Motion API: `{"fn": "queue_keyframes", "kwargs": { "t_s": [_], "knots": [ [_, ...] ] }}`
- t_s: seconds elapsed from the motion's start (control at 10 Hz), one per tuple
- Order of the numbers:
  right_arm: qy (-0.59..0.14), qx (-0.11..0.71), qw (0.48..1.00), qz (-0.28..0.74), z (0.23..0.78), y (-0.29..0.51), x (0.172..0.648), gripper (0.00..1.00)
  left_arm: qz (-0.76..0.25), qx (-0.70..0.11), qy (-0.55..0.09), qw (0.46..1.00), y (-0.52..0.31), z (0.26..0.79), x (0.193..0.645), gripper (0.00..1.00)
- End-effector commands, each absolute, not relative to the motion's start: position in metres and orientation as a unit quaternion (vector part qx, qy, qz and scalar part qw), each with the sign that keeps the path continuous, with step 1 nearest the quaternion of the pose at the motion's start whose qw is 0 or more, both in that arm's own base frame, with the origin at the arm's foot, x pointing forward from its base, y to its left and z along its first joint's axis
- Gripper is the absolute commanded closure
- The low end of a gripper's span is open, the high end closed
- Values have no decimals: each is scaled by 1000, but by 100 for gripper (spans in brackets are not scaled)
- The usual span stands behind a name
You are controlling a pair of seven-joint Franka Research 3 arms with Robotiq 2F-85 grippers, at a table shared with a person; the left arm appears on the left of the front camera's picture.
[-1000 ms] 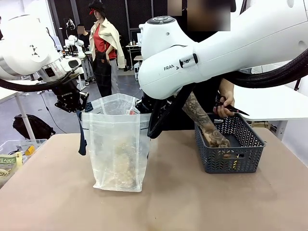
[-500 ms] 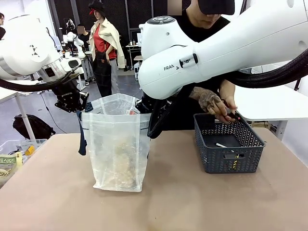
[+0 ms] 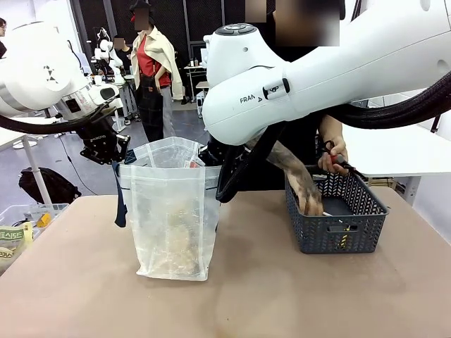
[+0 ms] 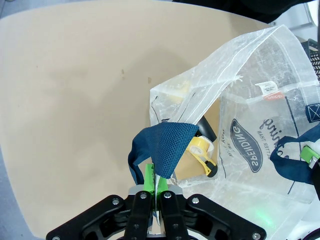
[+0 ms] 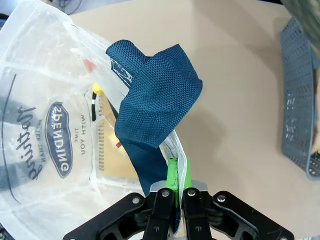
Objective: Transfer purchased items from the store into the shopping bag.
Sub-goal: Move the Reusable shopping bag to the right side of the table.
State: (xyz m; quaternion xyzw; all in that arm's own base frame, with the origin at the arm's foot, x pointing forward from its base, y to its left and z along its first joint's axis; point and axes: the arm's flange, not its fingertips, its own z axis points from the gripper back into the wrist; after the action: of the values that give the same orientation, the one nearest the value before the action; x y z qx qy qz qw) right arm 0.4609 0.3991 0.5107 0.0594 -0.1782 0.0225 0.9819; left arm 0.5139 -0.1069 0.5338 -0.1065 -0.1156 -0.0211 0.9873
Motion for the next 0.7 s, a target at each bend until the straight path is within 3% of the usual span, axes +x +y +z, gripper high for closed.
{"fn": "queue_keyframes", "kwargs": {
  "t_s": [0.0,0.6],
  "knots": [
    [-181,62,981,21,512,398,461,100,-18,-106,-118,987,-105,536,514,100],
    [-181,62,981,21,512,398,461,100,-18,-106,-118,987,-105,536,514,100]
  ]
}}
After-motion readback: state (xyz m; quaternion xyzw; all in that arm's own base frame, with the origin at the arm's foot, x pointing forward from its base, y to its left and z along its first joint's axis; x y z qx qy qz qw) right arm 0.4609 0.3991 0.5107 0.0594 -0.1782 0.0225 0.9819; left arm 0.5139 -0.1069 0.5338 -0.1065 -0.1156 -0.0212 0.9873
